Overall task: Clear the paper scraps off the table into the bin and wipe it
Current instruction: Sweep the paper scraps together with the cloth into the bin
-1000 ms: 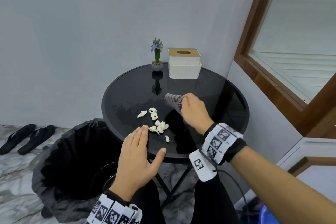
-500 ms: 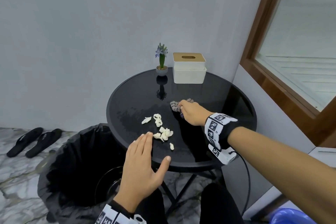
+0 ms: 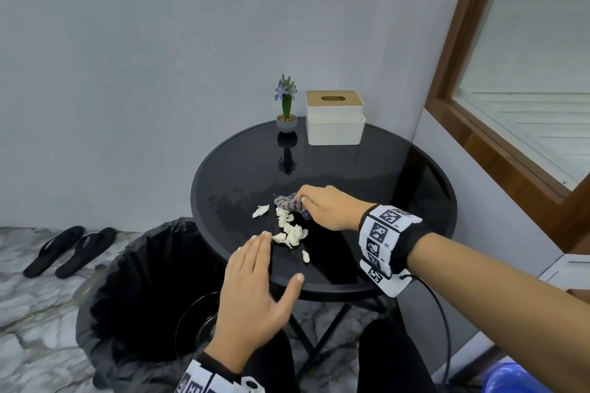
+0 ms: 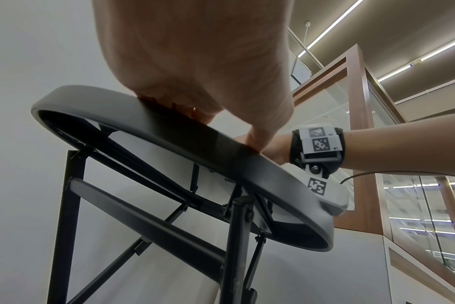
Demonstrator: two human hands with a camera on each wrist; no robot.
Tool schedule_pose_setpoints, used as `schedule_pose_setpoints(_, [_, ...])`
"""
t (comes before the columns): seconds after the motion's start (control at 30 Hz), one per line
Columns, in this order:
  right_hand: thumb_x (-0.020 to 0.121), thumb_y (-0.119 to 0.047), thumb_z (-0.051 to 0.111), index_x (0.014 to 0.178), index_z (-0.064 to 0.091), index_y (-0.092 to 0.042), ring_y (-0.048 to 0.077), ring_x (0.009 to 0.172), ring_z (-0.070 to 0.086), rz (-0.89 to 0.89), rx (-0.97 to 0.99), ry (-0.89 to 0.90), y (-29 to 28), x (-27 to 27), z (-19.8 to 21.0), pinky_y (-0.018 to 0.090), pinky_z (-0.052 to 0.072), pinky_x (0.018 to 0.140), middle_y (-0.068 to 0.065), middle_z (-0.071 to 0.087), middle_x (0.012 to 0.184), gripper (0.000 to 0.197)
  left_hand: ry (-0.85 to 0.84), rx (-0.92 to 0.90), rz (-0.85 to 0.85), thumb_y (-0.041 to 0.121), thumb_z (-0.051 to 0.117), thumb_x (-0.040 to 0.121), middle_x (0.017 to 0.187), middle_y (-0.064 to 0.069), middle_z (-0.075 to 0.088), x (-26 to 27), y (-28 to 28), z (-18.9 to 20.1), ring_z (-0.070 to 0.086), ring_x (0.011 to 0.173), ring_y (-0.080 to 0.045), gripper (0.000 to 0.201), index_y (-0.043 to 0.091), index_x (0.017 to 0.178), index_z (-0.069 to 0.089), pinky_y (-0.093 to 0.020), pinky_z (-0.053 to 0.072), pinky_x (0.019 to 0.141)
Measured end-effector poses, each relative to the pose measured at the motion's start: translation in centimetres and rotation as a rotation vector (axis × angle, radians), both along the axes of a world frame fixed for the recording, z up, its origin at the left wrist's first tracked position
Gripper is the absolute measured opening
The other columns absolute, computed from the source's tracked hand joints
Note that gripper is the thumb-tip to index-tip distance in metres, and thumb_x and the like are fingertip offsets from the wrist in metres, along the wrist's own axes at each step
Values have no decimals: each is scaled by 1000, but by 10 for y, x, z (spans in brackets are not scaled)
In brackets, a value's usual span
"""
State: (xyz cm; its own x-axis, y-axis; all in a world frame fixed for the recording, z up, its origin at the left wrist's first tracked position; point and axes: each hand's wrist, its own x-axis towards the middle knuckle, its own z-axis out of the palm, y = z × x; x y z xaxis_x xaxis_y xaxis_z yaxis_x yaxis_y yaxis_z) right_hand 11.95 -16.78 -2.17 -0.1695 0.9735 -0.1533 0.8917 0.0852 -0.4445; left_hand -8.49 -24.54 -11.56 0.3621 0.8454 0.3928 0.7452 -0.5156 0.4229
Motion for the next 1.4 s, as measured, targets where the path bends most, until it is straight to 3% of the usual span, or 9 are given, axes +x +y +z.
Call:
schedule_pose_setpoints(0.2, [101, -21, 27, 113, 52, -14, 23, 73, 50, -78, 53, 56, -32, 0, -4, 31, 35, 68, 13, 60, 94, 29, -17, 0, 6, 64, 47, 87, 154, 1, 38, 1, -1, 1, 29, 145, -15, 84, 10, 150, 35, -35, 18, 120])
schedule_pose_setpoints(0.33, [101, -18, 29, 107, 50, -8, 28, 69, 52, -155, 130, 147, -49, -20, -14, 27, 29, 57, 7, 54, 79, 25, -86, -6, -3, 64, 49, 86, 154, 2, 37, -5, -1, 8, 23, 144, -6, 85, 12, 151, 34, -22, 11, 118])
schedule_pose_setpoints(0.57, [96, -10, 36, 117, 46, 1, 37, 102, 56, -237, 258, 252, -62, -64, -28, 36, 43, 82, 24, 57, 111, 26, -141, -45, 10, 64, 46, 86, 157, 10, 27, -34, 16, 8, 11, 147, 0, 84, 18, 153, 27, -23, 12, 118])
schedule_pose_setpoints(0.77, [98, -10, 38, 113, 48, -6, 32, 91, 56, -330, 314, 385, -50, -93, -33, 31, 41, 73, 15, 59, 101, 19, -164, -70, -25, 49, 54, 92, 161, 11, 21, -44, 24, 5, 3, 148, 1, 75, 20, 155, 23, -28, 14, 120])
schedule_pose_setpoints(0.83, [99, -19, 33, 112, 50, -10, 32, 91, 57, -381, 261, 535, -43, -97, -30, 39, 46, 74, 16, 61, 102, 22, -163, -64, -26, 53, 49, 91, 161, 11, 21, -44, 24, 3, 2, 149, 1, 77, 19, 155, 23, -27, 13, 120])
schedule_pose_setpoints(0.93, [99, -27, 28, 102, 55, -15, 21, 84, 59, -456, 257, 603, -35, -87, -22, 32, 41, 67, 12, 63, 101, 29, -176, -52, -25, 57, 47, 89, 160, 11, 22, -46, 24, 1, 4, 149, -1, 80, 18, 154, 24, -29, 15, 120])
schedule_pose_setpoints(1.03, [100, -25, 29, 104, 54, -15, 15, 74, 57, -444, 390, 488, -31, -63, -2, 31, 40, 64, 11, 61, 96, 27, -182, -44, -24, 58, 48, 89, 160, 9, 23, -46, 24, 1, 6, 149, -3, 80, 16, 154, 25, -32, 17, 121])
schedule_pose_setpoints(1.13, [100, -21, 32, 110, 50, -10, 29, 71, 59, -363, 473, 284, -26, -36, 10, 38, 48, 63, 17, 60, 91, 23, -171, -56, -21, 58, 48, 89, 160, 10, 23, -46, 24, 1, 6, 149, -2, 81, 18, 154, 24, -29, 15, 121])
schedule_pose_setpoints(1.4, [96, -13, 39, 99, 48, -8, 38, 79, 58, -155, 289, -30, -54, -4, -29, 40, 45, 67, 15, 61, 91, 11, -168, -80, 14, 56, 51, 90, 160, 12, 23, -50, 35, 3, 4, 148, 2, 79, 21, 154, 23, -22, 11, 118])
